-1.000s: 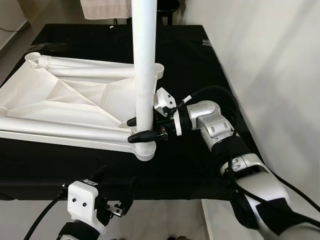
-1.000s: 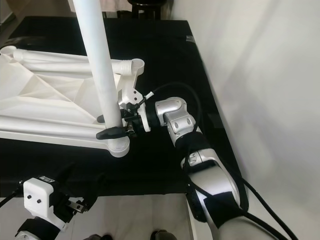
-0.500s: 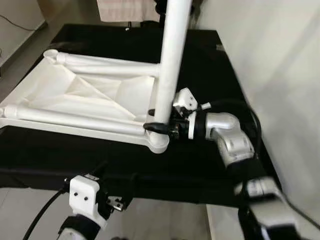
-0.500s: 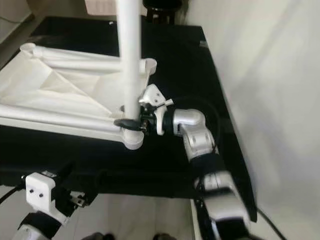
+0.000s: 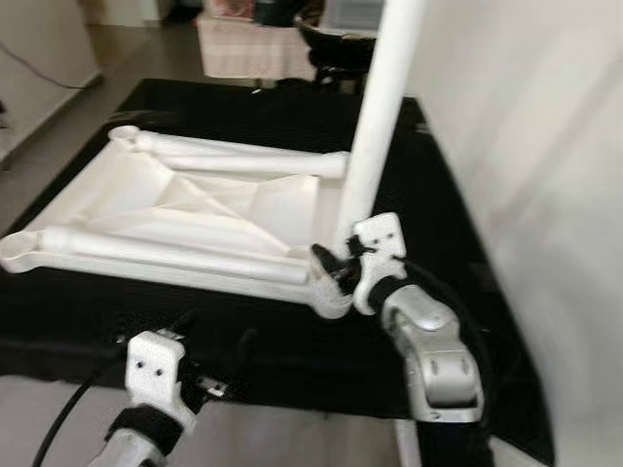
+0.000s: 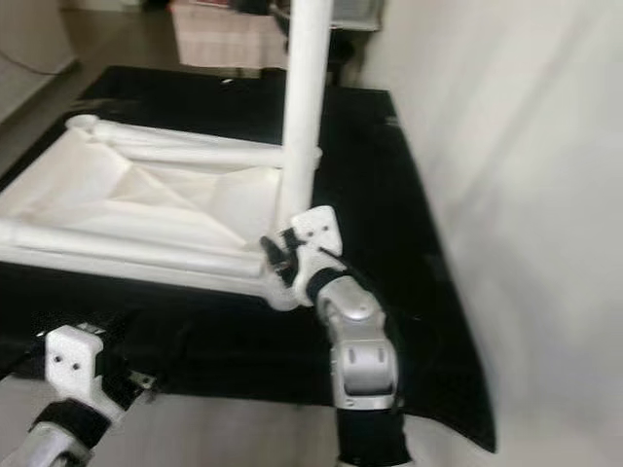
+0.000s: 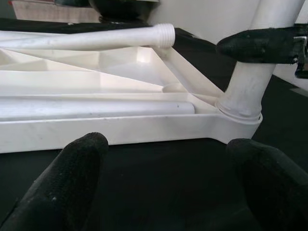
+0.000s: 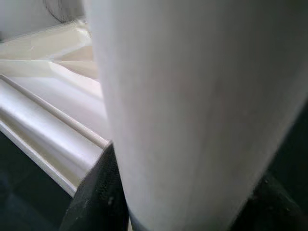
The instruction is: Building children table
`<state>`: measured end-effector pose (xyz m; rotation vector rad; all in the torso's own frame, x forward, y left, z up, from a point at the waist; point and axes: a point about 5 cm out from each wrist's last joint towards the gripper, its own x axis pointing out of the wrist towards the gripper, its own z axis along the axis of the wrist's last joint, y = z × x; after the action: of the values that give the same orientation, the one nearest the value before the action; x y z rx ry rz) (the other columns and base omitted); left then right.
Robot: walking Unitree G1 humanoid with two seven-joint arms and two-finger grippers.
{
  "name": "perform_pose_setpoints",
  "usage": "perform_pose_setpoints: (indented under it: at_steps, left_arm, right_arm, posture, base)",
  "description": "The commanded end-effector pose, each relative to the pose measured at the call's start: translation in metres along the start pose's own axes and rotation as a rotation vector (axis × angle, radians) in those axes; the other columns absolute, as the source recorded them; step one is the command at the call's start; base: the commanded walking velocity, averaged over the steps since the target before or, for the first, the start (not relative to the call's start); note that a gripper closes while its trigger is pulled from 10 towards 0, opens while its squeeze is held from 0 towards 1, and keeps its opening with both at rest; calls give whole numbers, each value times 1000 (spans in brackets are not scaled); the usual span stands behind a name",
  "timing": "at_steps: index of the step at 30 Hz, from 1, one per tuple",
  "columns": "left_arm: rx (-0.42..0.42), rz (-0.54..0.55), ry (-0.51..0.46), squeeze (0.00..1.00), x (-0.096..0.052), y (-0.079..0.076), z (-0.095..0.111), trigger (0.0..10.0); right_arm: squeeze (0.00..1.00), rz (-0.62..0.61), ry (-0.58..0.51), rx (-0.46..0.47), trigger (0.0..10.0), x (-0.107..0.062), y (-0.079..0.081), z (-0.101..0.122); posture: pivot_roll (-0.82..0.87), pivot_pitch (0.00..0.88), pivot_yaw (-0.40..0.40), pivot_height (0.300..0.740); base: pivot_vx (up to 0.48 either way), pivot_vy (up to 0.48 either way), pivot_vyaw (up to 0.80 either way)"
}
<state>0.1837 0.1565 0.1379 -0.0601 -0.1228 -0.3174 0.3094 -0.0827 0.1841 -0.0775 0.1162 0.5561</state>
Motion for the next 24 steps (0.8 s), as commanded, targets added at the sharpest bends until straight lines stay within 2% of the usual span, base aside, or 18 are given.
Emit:
perform_pose_setpoints:
  at_steps: [1,2,3,5,6,8,9,10,11,12,17,20,24]
  left_arm:
    - [3,14,10,0,-3,1,-3,10000]
    - [3,11,8,0,-2,0,-3,10000]
    - [3,11,8,0,-2,0,-3,10000]
    - [-1,0,4,0,-1,-1,-3,10000]
    - [-3,-7,3,0,-1,-3,-3,10000]
    - [-6,-14,2,0,-1,-6,-2,10000]
    - [-6,-14,2,0,-1,-6,-2,10000]
    - [-10,-17,3,0,-3,-8,-1,10000]
    - [-11,-18,5,0,-4,-10,-1,10000]
    - [-13,-19,6,0,-5,-11,0,10000]
    - [-18,-20,6,0,-7,-14,1,10000]
    - [-26,-22,5,0,-10,-20,3,10000]
    - [-30,-25,7,0,-12,-22,4,10000]
  right_arm:
    - [1000,135,52,29,10000,6,10,-5]
    - [1000,233,20,1,10000,8,15,3]
    - [1000,233,20,1,10000,8,15,3]
    - [1000,403,-71,-53,10000,12,19,20]
    - [1000,517,-114,-111,10000,12,19,27]
    - [1000,687,-129,-191,10000,10,16,31]
    - [1000,687,-129,-191,10000,10,16,31]
    - [129,791,-76,-242,10000,13,9,29]
    - [129,818,-47,-258,10000,15,5,28]
    - [0,795,-39,-259,10000,23,-1,29]
    - [0,772,-35,-230,10000,34,-8,34]
    - [0,900,-13,-204,10000,42,-9,42]
    - [0,984,14,-205,10000,43,-8,46]
  posture:
    - [-43,104,-77,740]
    - [-43,105,-78,740]
    - [-43,105,-78,740]
    - [-46,110,-78,740]
    - [-37,117,-78,740]
    - [-31,128,-75,740]
    - [-31,128,-75,740]
    - [-22,142,-78,740]
    - [-22,142,-78,740]
    - [-17,150,-83,740]
    - [-8,164,-83,740]
    - [5,184,-88,740]
    - [14,201,-91,740]
  base:
    - [0,0,0]
    - [0,0,0]
    - [0,0,0]
    - [0,0,0]
    - [0,0,0]
    - [0,0,0]
    - [0,0,0]
    - [0,0,0]
    - [0,0,0]
    - [0,0,0]
    - [0,0,0]
    - [0,0,0]
    - [0,0,0]
